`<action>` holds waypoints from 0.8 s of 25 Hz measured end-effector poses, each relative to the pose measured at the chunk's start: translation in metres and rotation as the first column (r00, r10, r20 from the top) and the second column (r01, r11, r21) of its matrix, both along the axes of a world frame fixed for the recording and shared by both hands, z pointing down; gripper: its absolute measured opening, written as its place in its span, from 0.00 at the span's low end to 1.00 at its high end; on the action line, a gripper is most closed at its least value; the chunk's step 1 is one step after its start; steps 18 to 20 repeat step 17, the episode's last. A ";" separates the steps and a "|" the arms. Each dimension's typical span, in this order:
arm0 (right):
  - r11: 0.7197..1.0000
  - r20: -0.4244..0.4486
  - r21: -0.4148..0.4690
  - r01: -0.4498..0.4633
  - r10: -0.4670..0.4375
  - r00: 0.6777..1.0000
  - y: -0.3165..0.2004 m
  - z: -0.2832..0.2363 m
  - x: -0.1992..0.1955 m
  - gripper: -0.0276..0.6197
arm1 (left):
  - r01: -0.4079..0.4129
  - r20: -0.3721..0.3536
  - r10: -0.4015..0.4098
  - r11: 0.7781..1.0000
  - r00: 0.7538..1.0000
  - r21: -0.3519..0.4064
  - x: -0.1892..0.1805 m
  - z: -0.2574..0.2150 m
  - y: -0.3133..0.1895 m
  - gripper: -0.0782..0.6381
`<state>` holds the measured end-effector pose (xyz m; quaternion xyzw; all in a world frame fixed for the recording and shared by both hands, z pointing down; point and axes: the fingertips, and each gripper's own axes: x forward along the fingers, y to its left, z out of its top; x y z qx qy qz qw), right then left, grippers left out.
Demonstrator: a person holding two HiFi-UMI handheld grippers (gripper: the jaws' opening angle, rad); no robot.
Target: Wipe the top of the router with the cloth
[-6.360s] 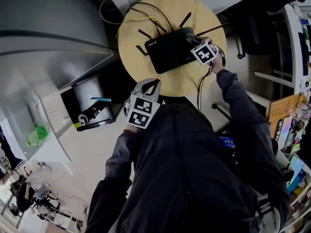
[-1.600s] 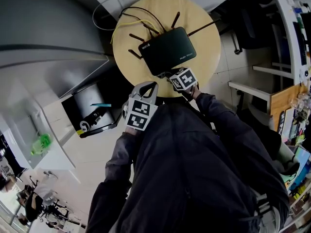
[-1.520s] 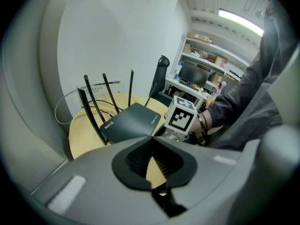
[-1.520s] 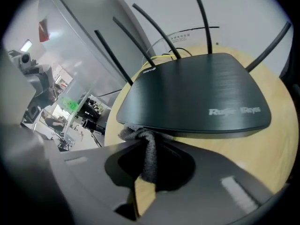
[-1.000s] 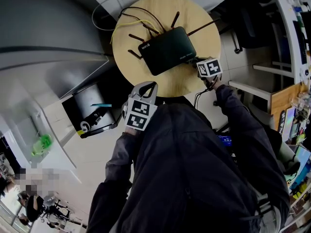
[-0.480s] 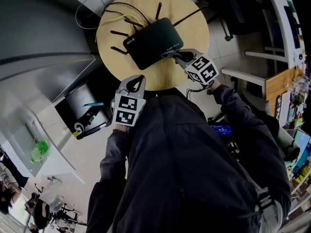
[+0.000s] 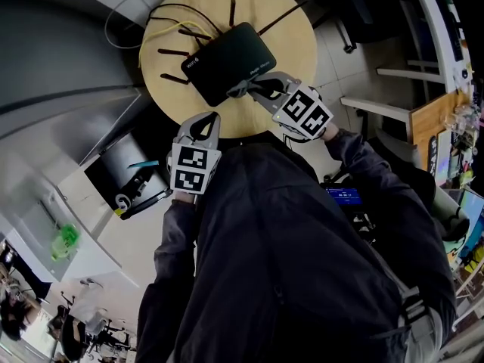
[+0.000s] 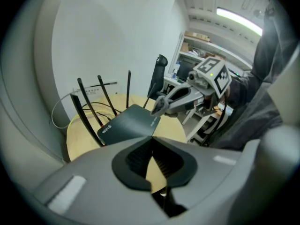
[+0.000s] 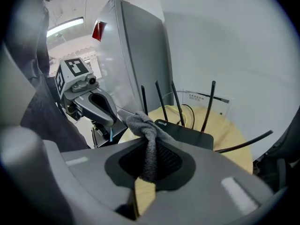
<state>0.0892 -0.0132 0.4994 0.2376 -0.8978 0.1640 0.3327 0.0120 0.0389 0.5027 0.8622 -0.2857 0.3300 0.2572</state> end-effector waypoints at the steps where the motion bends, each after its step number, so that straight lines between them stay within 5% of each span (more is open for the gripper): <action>1: 1.000 0.005 -0.002 -0.003 0.003 1.000 0.000 -0.001 -0.002 0.10 | 0.000 0.000 0.000 1.000 1.000 0.000 0.000 0.000 0.000 0.11; 20: 1.000 0.007 -0.003 0.014 -0.014 1.000 0.001 -0.003 -0.012 0.10 | 0.002 0.004 -0.002 1.000 1.000 -0.005 -0.002 0.000 -0.004 0.11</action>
